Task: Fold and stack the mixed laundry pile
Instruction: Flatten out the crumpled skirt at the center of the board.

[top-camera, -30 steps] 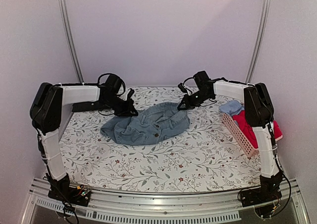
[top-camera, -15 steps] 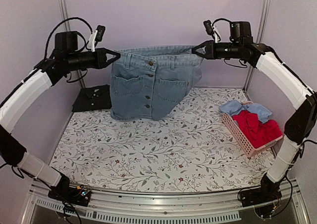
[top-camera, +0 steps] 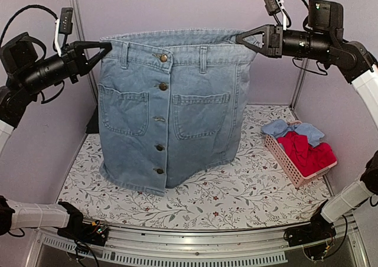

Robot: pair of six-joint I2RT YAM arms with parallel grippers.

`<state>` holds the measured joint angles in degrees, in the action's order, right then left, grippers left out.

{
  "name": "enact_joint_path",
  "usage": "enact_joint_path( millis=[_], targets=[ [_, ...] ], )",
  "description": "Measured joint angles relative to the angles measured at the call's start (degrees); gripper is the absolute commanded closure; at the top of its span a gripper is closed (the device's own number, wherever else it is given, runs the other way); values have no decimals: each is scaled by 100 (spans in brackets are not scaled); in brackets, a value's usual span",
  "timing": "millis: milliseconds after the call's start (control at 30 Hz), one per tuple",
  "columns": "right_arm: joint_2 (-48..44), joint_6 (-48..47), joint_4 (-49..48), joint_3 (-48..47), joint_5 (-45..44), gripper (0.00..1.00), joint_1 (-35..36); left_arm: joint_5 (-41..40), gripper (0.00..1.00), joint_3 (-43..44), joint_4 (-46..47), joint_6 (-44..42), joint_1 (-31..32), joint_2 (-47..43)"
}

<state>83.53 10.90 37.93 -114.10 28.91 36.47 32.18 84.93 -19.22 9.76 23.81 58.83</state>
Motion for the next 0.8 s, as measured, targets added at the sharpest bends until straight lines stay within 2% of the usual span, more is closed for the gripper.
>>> enact_joint_path(
  millis=[67, 100, 167, 200, 233, 267, 300, 333, 433, 533, 633, 733, 800],
  targets=[
    [79, 61, 216, -365, -98, 88, 22, -52, 100, 96, -15, 61, 35, 120],
    [210, 85, 337, -629, -166, 79, -24, -170, 100, 184, -48, 85, 46, 264],
    [555, 149, 356, -1049, -264, 50, -319, -573, 100, 356, -122, 120, 28, 673],
    [717, 249, 326, -1139, -306, 44, -527, -758, 85, 442, -129, 136, -4, 931],
    [935, 330, 256, -1200, -293, 40, -796, -925, 59, 562, -153, 190, -81, 1259],
    [1200, 439, 184, -1263, -243, 35, -1095, -1054, 39, 743, -221, 282, -201, 1655],
    [1526, 586, 146, -1434, -201, 30, -1419, -1172, 7, 992, -271, 350, -365, 2146],
    [2000, 728, 79, -1661, -146, 29, -1720, -1303, 1, 1314, -299, 442, -557, 2686],
    [3189, 1084, -24, -1961, -101, 28, -2205, -1685, 0, 2194, -704, 638, -957, 4271],
    [3770, 1172, 26, -1434, -2, 28, -2420, -1969, 0, 2291, -1228, 774, -1145, 5058],
    [3648, 1040, 26, -306, 175, 30, -2275, -2109, 0, 1469, -1355, 848, -1161, 4857],
    [3314, 769, -24, 627, 358, 31, -1895, -2129, 0, 341, -1344, 933, -1172, 4096],
    [3106, 542, -20, 990, 514, 33, -1506, -2070, 1, -103, -1305, 1005, -1182, 3630]
  ],
)
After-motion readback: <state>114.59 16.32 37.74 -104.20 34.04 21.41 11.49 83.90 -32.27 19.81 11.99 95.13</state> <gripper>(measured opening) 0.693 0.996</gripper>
